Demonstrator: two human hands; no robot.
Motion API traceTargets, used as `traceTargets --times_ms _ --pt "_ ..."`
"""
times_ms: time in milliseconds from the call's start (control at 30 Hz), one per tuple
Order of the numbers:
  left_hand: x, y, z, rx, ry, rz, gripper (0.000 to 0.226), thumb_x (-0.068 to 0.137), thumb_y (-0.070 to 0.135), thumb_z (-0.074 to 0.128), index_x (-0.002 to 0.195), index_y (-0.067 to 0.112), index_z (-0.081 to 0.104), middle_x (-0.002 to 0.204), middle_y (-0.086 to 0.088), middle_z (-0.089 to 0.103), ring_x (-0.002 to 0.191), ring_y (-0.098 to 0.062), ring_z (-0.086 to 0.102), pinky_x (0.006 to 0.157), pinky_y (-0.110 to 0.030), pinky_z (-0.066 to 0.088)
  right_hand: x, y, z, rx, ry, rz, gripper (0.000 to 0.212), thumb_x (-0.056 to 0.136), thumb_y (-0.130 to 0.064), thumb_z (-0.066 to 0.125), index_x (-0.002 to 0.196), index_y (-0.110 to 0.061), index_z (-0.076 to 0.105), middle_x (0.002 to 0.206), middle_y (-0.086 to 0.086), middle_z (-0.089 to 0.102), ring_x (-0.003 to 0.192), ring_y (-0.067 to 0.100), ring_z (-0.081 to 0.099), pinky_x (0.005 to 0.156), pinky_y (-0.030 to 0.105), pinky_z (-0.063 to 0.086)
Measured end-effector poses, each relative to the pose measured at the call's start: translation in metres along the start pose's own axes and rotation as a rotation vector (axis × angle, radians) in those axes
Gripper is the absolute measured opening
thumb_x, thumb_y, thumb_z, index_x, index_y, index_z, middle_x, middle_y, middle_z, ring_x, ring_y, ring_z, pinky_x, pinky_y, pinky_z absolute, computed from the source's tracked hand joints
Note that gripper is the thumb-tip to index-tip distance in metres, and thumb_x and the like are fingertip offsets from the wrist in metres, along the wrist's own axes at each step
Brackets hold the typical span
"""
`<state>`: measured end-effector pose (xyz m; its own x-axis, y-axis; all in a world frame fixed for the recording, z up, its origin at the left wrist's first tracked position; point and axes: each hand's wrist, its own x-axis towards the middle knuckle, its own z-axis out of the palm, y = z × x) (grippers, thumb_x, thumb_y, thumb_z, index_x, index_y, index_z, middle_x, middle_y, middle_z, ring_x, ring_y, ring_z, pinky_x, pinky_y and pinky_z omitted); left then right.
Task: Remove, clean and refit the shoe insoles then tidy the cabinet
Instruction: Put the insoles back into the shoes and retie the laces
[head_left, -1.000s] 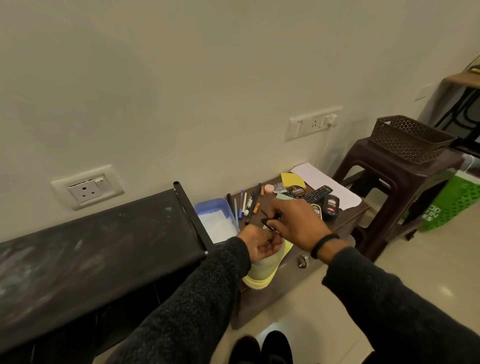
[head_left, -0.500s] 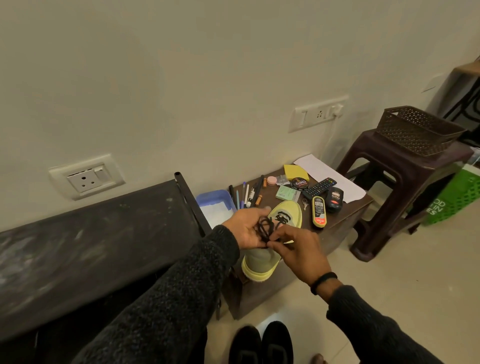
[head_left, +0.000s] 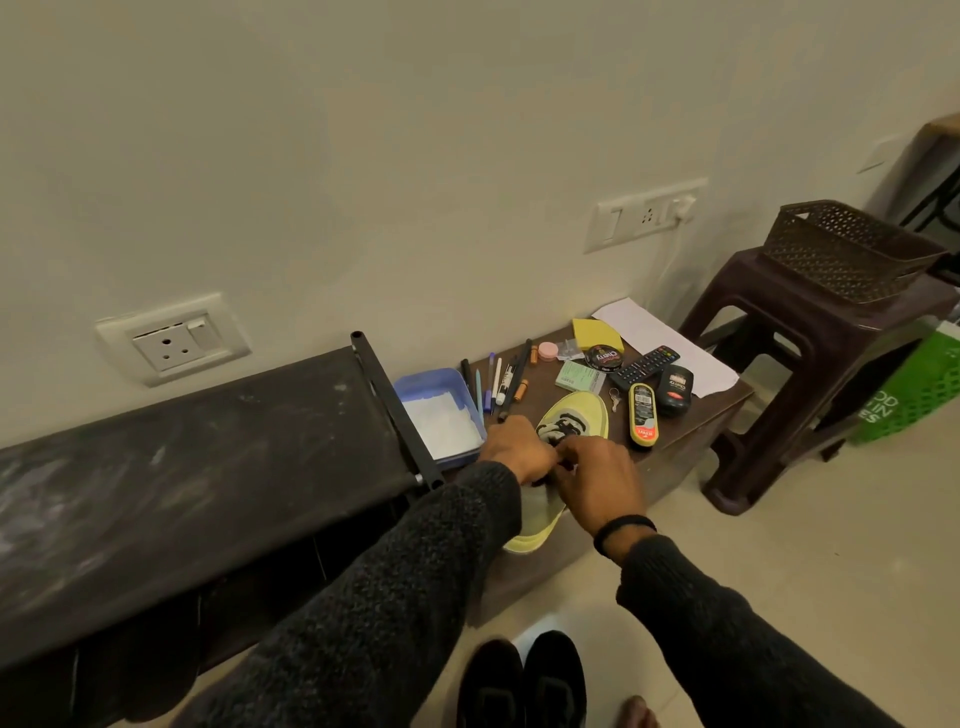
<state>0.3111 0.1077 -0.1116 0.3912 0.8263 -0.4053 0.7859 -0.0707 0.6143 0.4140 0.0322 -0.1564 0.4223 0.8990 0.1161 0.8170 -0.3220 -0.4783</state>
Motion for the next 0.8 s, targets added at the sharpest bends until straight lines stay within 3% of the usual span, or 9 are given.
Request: traceTargets --times_ms 133,200,267,367,467,633,800 --pt "-0.005 -0.007 -0.006 0.134 0.065 0.117 0.025 0.096 0.021 0.059 0.11 0.001 0.066 0.112 -0.02 0.067 0.102 -0.034 0.065 0.077 -0.034 0.049 0.003 -0.003 0.002 -0.233 -0.015 -0.21 0.012 0.099 -0.021 0.059 0.099 -0.02 0.072 0.097 0.004 0.062 0.099 0.023 0.047 0.068 0.038 0.047" --pt "-0.007 -0.012 -0.003 0.24 0.049 0.171 0.027 0.099 0.021 0.059 0.117 0.001 0.063 0.119 -0.02 0.064 0.108 -0.034 0.062 0.085 -0.036 0.051 0.005 -0.002 0.007 -0.247 0.029 -0.255 0.007 0.094 -0.019 0.065 0.095 -0.017 0.072 0.102 0.004 0.052 0.098 0.023 0.041 0.064 0.035 0.043" --pt "-0.008 -0.017 0.002 0.411 0.014 0.233 0.033 0.101 0.024 0.055 0.127 0.004 0.057 0.13 -0.02 0.054 0.119 -0.036 0.052 0.098 -0.042 0.046 0.007 0.001 0.012 -0.23 0.086 -0.229 0.004 0.089 -0.017 0.072 0.085 -0.016 0.069 0.1 0.002 0.041 0.093 0.02 0.037 0.061 0.038 0.047" --pt "-0.003 -0.025 0.009 0.56 -0.07 0.29 0.037 0.102 0.025 0.05 0.133 0.007 0.052 0.135 -0.018 0.044 0.124 -0.039 0.042 0.104 -0.048 0.039 0.014 0.005 0.016 -0.12 0.16 -0.156 0.019 0.083 -0.009 0.075 0.08 -0.015 0.057 0.098 0.002 0.042 0.089 0.021 0.041 0.059 0.043 0.05" --pt "0.0 -0.025 0.007 0.561 -0.03 0.343 0.032 0.101 0.025 0.052 0.127 0.007 0.057 0.129 -0.018 0.053 0.118 -0.037 0.051 0.097 -0.045 0.044 0.021 0.006 0.016 -0.066 0.15 -0.053 0.034 0.083 -0.011 0.071 0.092 -0.023 0.041 0.097 0.001 0.044 0.085 0.023 0.045 0.061 0.045 0.049" --pt "0.008 -0.022 0.009 0.508 0.25 0.374 0.028 0.093 0.033 0.065 0.112 0.012 0.064 0.109 -0.013 0.066 0.099 -0.033 0.063 0.078 -0.037 0.047 0.028 0.002 0.014 -0.11 0.082 0.053 0.055 0.081 -0.018 0.076 0.121 -0.027 0.039 0.119 0.004 0.05 0.09 0.032 0.06 0.068 0.048 0.055" --pt "0.019 -0.028 0.024 0.465 0.374 0.393 0.018 0.093 0.033 0.065 0.102 0.018 0.063 0.098 -0.008 0.065 0.092 -0.03 0.063 0.071 -0.033 0.038 0.029 0.007 0.015 -0.082 0.083 0.042 0.04 0.079 -0.019 0.08 0.104 -0.019 0.049 0.109 0.003 0.043 0.079 0.029 0.054 0.065 0.044 0.051"
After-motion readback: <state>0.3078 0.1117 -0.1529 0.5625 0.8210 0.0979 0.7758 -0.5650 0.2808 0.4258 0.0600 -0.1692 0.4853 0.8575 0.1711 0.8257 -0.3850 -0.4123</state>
